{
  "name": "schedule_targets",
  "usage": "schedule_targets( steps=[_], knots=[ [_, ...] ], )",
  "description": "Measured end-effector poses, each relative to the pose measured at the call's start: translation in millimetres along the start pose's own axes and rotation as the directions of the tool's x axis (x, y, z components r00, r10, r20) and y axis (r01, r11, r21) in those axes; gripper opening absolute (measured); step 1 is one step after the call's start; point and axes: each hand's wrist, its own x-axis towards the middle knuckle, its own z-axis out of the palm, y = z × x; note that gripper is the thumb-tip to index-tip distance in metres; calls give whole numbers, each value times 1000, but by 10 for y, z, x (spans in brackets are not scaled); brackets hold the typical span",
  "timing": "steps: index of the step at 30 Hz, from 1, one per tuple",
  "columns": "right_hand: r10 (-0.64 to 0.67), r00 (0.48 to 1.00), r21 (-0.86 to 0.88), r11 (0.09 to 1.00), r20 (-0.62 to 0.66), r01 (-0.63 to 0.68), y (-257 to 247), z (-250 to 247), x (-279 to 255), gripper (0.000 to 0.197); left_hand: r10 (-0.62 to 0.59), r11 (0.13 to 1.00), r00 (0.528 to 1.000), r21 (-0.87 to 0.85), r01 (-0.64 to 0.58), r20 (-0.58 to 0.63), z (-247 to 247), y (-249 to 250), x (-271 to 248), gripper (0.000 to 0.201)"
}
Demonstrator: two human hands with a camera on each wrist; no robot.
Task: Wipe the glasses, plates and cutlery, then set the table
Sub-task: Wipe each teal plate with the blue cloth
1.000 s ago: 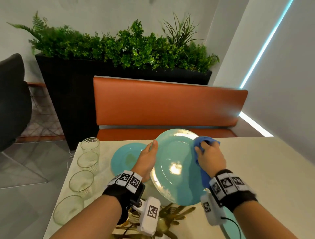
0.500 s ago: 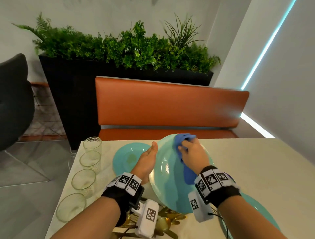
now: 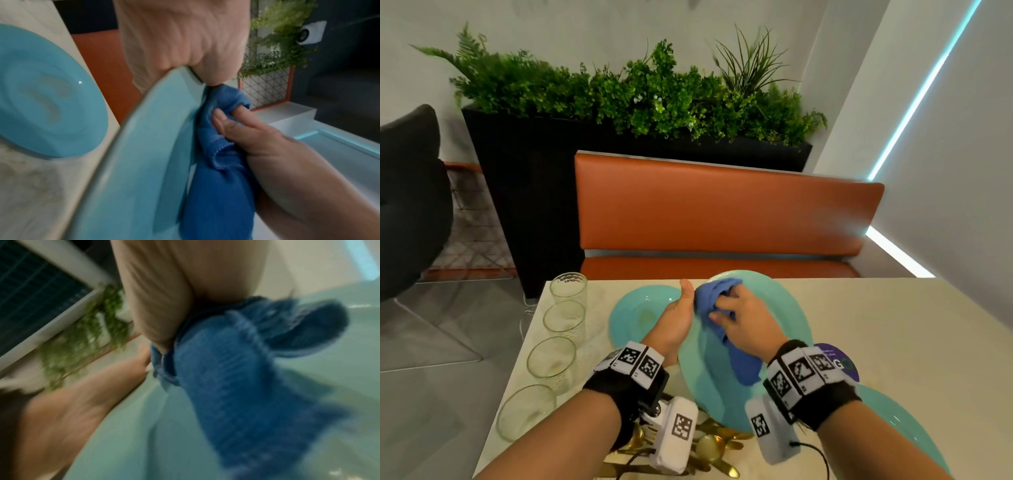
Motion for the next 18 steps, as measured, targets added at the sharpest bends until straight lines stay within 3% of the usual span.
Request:
schedule_targets(
  steps=[2, 4, 8, 11, 14, 16, 17, 18],
  knots=[
    [101, 985, 49, 994, -138, -95, 64, 1, 34, 24, -17, 1000, 1000, 26, 17, 2, 3, 23, 7, 90],
    [45, 990, 58, 998, -134, -38, -14, 105, -45, 25, 9, 1000, 1000, 14, -10, 25, -5, 62, 27, 78],
    [-123, 990, 46, 992, 61, 121, -88, 296, -344, 24, 14, 993, 995, -116, -2, 103, -49, 45, 92, 67],
    [-244, 927, -11, 966, 285, 258, 129, 231, -596, 39, 28, 979, 995, -205, -9, 91, -45, -11, 107, 54],
    [-132, 892, -108, 974, 433, 197, 539, -22, -702, 26, 51, 971, 994, -238, -27, 98, -68, -75, 161, 43],
    [51, 960, -166, 986, 275, -5, 816, -183, -640, 21, 49, 974, 995, -224, -28, 90, -66, -113, 187, 40],
    [139, 984, -178, 977, 108, -119, 888, -202, -582, 24, 48, 982, 994, -188, -30, 94, -28, -133, 172, 40],
    [216, 974, -157, 962, -62, -223, 896, -164, -498, 27, 50, 985, 993, -167, -32, 103, 39, -142, 150, 41]
  ],
)
